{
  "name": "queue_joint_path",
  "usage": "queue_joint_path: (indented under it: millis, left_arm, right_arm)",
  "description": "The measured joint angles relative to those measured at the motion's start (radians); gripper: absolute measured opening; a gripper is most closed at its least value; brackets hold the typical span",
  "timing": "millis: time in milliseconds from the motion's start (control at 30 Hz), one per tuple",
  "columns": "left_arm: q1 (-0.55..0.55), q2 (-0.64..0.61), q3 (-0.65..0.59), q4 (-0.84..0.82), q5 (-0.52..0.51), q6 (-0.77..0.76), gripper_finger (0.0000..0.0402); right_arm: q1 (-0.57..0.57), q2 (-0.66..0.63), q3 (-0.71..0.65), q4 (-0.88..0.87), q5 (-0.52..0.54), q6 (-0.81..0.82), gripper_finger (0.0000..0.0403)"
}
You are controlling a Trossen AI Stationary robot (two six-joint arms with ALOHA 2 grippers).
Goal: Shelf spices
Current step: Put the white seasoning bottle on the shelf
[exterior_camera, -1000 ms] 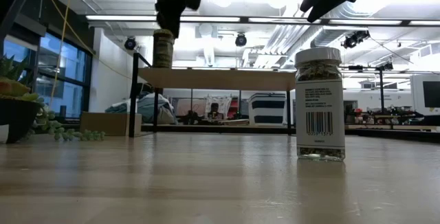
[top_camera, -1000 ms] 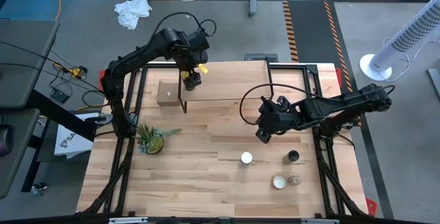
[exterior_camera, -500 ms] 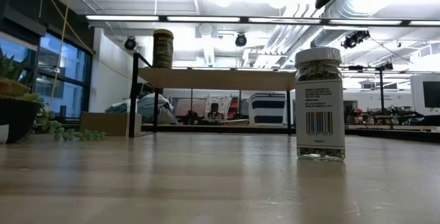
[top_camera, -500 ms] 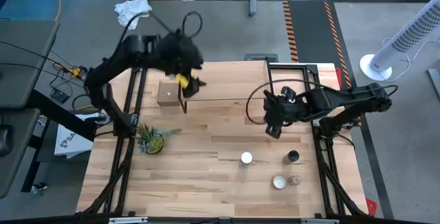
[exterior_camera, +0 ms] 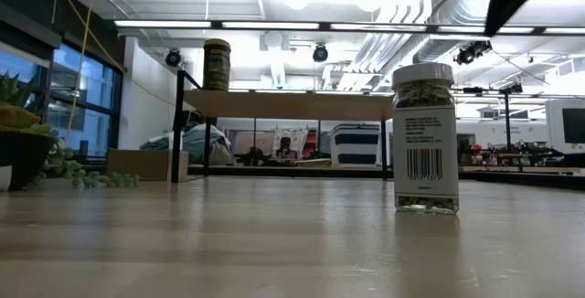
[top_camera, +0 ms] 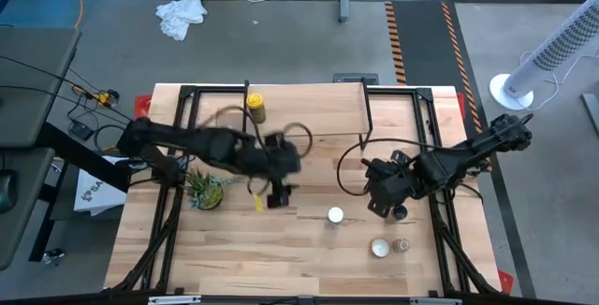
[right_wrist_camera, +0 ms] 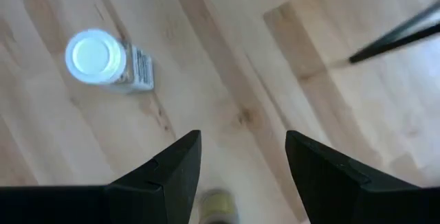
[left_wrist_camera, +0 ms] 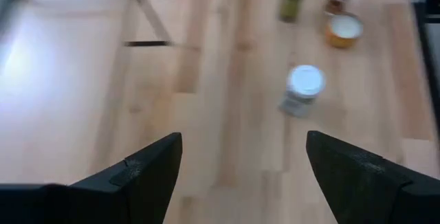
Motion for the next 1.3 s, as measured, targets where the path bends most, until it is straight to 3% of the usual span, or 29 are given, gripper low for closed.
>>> queue_joint_path:
  millis: [167, 367, 500, 600, 867, 1300]
  left_arm:
    - [0.021, 0.002, -0.234, 0.272, 0.114, 0.033, 0.0307]
    - [0.069, 0.005, -0.338, 0.505, 0.159, 0.075, 0.0307]
    - [0.075, 0.059, -0.338, 0.634, 0.237, 0.213, 0.0307]
    - [0.074, 0.138, -0.309, 0.642, 0.313, 0.274, 0.0307]
    - [0.053, 0.308, -0.216, 0.683, 0.391, 0.265, 0.0307]
    - [0.019, 0.404, -0.205, 0.696, 0.375, 0.315, 0.0307]
  right_arm:
    - [0.06, -0.001, -0.005, -0.03, -0.013, 0.086, 0.0209]
    - [0.121, -0.005, -0.005, -0.073, -0.069, 0.167, 0.0209]
    - [0.16, -0.005, -0.005, -0.073, -0.071, 0.212, 0.0209]
    - [0.174, -0.005, -0.005, -0.088, -0.069, 0.26, 0.0209]
    - [0.189, -0.005, -0.005, -0.096, -0.012, 0.379, 0.0209]
    - [0.187, -0.005, -0.005, -0.089, 0.025, 0.413, 0.0209]
